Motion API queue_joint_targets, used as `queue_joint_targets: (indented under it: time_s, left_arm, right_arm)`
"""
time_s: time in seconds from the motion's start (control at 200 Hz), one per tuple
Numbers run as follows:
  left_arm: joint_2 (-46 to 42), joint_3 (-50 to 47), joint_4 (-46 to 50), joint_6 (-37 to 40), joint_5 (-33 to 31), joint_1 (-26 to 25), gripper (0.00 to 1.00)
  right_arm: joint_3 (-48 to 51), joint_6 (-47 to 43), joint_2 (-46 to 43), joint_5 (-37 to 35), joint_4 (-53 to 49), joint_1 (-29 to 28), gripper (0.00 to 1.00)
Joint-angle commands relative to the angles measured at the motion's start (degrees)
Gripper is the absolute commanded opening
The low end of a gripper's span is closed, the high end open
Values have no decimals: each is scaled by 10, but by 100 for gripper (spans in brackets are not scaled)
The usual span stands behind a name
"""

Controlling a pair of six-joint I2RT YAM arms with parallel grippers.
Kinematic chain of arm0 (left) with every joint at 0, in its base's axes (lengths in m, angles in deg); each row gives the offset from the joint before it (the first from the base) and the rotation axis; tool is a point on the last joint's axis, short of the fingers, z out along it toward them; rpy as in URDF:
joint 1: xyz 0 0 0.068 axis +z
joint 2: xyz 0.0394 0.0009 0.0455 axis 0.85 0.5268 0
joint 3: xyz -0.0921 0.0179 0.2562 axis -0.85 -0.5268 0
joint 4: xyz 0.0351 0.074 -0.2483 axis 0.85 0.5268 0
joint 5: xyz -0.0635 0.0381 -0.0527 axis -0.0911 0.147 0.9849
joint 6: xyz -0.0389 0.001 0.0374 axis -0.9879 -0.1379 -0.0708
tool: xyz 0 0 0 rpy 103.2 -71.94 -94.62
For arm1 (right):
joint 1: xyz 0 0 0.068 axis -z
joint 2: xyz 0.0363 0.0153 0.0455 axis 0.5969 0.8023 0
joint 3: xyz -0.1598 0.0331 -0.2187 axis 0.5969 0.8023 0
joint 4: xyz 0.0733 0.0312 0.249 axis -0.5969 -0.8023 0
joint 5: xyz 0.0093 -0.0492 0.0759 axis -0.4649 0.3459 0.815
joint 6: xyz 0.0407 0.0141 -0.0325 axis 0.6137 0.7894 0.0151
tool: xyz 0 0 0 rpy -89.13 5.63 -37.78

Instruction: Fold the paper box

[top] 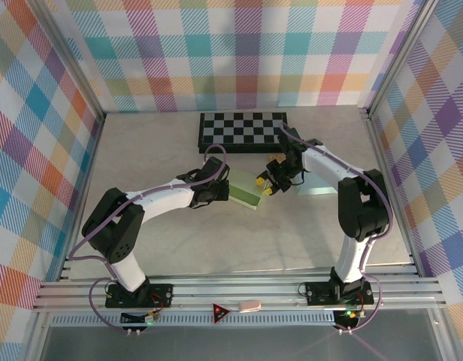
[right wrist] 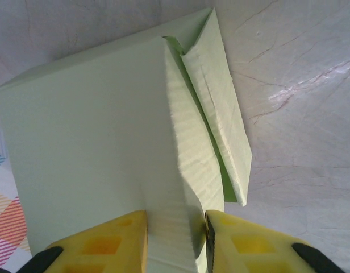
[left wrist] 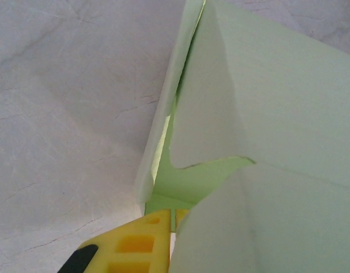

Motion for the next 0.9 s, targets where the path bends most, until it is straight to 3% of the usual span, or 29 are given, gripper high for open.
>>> queue_joint_targets:
  time_s: [0.0,0.205,0.51,0.69,0.75,0.895]
  left_arm:
    - [-8,-1,-2,-16,16,-9,15]
    - [-73,-21,16,-52,67,-9,37]
    - [-182,-18,120,-105,122,-5,47]
    - [-120,146,240,-75,173,62,53]
    - [-62,228,296,-37,199,86,53]
    - [94,441,441,97,191,108,54]
  right_arm:
    - [7,-18,13,-21,-14,-5,30]
    - [-1,-23,15,-32,-20,-9,29]
    - [-25,-35,21,-46,-40,-14,30]
    - [-26,-46,14,-59,-50,-14,33]
    - [-27,-52,11,-64,-55,-14,34]
    - [-36,-78,3,-78,-74,-12,40]
